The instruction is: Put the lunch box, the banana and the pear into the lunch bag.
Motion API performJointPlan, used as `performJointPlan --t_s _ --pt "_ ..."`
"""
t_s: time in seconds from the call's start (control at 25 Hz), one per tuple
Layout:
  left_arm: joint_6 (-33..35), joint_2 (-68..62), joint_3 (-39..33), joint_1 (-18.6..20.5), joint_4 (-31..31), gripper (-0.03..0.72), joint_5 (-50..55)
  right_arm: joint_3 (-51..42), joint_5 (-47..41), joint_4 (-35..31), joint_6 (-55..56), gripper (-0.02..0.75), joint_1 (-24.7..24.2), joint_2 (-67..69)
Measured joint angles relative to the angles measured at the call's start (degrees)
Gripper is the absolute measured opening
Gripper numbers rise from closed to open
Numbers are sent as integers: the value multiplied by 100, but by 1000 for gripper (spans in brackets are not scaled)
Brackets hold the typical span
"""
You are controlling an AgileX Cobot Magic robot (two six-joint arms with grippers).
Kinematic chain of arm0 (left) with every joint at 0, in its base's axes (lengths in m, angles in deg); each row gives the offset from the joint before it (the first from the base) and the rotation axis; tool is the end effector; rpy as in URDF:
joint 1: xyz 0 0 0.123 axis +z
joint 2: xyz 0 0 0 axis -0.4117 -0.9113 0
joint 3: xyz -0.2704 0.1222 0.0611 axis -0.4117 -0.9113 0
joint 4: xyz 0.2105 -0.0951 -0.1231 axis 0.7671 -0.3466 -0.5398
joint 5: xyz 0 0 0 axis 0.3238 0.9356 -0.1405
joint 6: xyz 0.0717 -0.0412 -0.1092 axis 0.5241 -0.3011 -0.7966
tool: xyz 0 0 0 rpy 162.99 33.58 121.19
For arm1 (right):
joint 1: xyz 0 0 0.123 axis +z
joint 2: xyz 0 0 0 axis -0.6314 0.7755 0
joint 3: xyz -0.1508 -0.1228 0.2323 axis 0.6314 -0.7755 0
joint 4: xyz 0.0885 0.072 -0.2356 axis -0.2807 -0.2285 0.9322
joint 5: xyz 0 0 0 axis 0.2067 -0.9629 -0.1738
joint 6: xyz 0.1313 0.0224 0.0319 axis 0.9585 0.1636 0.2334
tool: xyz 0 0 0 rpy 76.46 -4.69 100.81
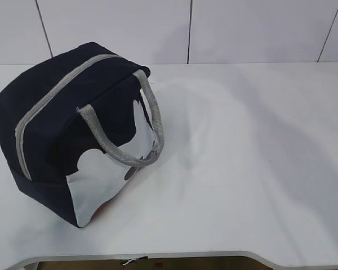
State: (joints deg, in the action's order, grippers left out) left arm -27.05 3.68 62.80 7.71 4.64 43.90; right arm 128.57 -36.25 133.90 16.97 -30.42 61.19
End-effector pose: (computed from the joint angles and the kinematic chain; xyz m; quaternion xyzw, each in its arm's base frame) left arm 0.0186 -0.0167 0.2581 0.2039 0.8437 -0.0709 0.4916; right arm 0.4406 0.1680 0.3909 -0.3548 0.6932 0.3087 0.5461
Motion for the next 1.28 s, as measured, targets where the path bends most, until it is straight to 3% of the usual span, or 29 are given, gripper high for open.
performJointPlan --t_s 0.48,1.08,1.28 --pt "-21 0 0 0 0 326 0 -1066 -14 -183 -910 496 157 -135" --pt "-21 0 0 0 11 326 0 -3119 -757 -378 -980 496 193 -2371" --pt "-21 0 0 0 11 326 0 -3921 -766 -904 -1476 496 193 -3064"
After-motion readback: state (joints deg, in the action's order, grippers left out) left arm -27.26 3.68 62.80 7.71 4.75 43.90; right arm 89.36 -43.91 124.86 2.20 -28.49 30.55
